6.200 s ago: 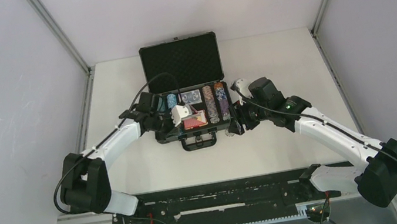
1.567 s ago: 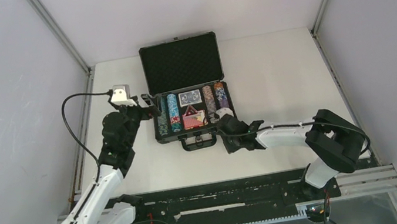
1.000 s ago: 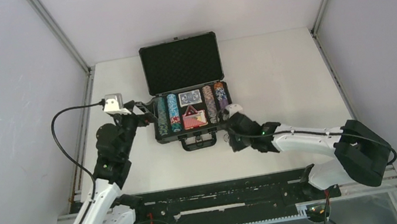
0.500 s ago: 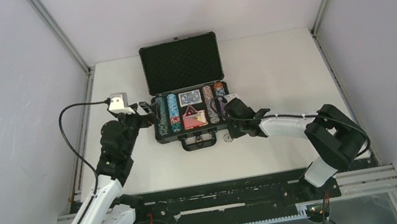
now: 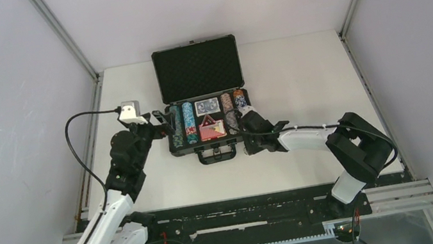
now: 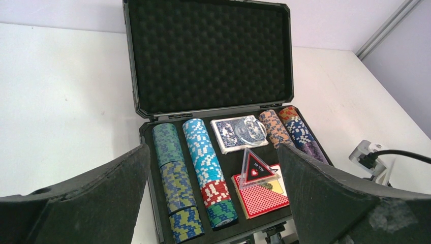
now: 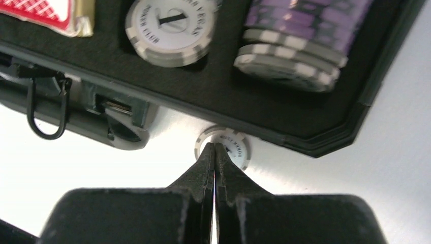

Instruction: Pack up texas hold em set

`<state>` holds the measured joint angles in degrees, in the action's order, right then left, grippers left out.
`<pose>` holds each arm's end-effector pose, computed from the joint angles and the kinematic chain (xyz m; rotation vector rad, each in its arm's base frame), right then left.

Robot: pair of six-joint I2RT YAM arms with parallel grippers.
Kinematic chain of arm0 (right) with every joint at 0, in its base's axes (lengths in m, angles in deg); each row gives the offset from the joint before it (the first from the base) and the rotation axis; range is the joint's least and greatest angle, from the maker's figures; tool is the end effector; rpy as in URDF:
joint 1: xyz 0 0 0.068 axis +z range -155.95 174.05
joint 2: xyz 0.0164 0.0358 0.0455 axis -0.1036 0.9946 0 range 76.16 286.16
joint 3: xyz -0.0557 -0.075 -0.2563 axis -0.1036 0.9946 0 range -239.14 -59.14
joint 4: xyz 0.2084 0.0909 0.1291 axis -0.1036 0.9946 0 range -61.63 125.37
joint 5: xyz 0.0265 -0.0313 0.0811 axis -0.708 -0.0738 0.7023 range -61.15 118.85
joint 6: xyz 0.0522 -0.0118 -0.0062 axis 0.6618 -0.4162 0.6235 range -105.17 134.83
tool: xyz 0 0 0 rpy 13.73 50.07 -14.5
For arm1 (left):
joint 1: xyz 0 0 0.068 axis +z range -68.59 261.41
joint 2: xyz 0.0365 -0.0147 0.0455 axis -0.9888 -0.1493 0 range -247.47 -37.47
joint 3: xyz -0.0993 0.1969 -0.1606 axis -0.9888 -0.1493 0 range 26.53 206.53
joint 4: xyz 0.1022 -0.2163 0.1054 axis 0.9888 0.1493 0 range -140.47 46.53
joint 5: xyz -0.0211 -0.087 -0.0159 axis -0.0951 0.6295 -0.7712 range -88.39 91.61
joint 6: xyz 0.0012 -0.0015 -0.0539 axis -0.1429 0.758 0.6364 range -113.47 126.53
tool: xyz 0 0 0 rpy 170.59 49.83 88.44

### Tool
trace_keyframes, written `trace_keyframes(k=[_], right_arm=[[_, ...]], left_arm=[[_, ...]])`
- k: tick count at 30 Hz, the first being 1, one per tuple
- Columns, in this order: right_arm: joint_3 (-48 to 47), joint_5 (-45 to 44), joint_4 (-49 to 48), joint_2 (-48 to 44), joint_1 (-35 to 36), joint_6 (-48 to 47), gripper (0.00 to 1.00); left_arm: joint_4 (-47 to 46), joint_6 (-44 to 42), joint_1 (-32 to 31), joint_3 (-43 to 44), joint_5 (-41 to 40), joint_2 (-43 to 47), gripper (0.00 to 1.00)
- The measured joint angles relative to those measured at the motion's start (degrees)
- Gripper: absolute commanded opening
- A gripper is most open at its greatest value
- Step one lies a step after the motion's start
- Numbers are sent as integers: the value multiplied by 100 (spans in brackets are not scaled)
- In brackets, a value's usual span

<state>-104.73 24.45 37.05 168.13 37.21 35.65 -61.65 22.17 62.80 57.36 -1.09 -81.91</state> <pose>0.2238 0.2062 0.1517 -0.4661 2.5211 0.3437 0.1836 -0.0601 0.2943 0.0054 1.6298 -0.4231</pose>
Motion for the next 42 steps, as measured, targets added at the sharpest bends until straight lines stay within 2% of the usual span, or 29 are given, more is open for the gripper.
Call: trace_keyframes(k=[11,19,34,42], right_arm=[[225,-345,-9,-197,824,319,0],[339,-365,127,-365,911,470,0],[603,-426,669,-820,1554,831,0],[723,-529,750,-903,2267,1217,0]], left_arm=[[-11,90,0,-9,9,0,100],[-20,98,0,-13,37,-2,100],[-24,251,0,-13,179,-2,100],[-13,374,0,-116,243,116,100]])
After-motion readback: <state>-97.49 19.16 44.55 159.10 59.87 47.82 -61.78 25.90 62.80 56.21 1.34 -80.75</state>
